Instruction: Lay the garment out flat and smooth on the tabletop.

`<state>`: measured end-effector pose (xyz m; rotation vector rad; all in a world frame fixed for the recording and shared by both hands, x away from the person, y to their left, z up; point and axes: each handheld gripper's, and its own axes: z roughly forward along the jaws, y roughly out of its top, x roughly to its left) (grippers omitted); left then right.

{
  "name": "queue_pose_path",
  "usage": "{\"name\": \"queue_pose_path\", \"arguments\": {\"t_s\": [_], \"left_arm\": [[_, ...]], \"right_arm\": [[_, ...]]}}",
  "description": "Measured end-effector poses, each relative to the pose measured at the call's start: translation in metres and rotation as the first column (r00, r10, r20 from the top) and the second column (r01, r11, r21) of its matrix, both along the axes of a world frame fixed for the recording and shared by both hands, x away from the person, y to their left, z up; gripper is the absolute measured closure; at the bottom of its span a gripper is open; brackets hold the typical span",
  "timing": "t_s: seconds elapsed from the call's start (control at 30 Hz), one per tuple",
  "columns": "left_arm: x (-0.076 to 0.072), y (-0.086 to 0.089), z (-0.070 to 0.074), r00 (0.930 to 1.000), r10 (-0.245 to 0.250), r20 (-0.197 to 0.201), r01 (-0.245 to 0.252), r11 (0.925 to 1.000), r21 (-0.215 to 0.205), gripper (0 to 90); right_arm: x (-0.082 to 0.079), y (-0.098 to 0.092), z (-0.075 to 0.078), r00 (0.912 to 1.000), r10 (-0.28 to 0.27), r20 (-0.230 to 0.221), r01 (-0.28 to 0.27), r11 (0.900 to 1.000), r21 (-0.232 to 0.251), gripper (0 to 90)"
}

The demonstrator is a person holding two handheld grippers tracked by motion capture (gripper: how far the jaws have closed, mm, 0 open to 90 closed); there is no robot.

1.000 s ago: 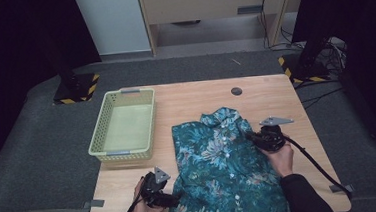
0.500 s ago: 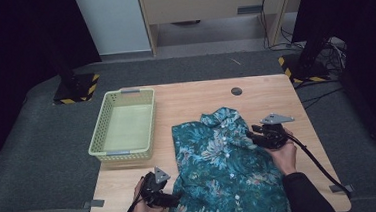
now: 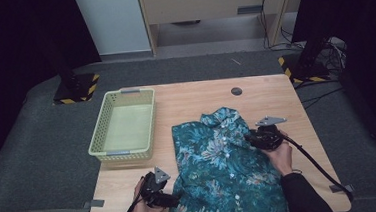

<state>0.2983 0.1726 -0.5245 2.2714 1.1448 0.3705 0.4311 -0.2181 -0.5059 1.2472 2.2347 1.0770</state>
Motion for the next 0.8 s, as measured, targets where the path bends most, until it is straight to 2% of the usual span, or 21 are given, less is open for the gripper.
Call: {"name": "queue_pose_path", "arguments": {"t_s": [0.17,0.33,0.57,0.67,0.8], "left_arm": [[0.0,0.0,0.0,1.0,0.0,-0.001,0.0,1.0,0.001,2.0],[0.0,0.0,0.0,1.0,-0.001,0.0,0.001,1.0,-0.001,1.9],[0.0,0.0,0.0,1.0,0.0,0.0,0.0,1.0,0.0,2.0],[0.0,0.0,0.0,1.0,0.0,0.0,0.0,1.0,-0.001,1.9],[0.0,0.0,0.0,1.0,-0.001,0.001,0.001,1.0,-0.001,1.9]], "right_arm": [[0.002,0.006,-0.012,0.999,0.025,-0.038,-0.026,0.999,-0.031,62.6],[0.002,0.01,-0.021,0.9984,0.027,-0.049,-0.03,0.997,-0.071,61.9],[-0.001,0.012,-0.018,0.9977,0.016,-0.065,-0.02,0.998,-0.056,85.4],[-0.001,0.012,-0.016,0.9974,0.005,-0.072,-0.009,0.999,-0.049,87.9],[-0.002,0.009,-0.01,0.9983,-0.004,-0.058,0.002,0.999,-0.032,88.5]]}}
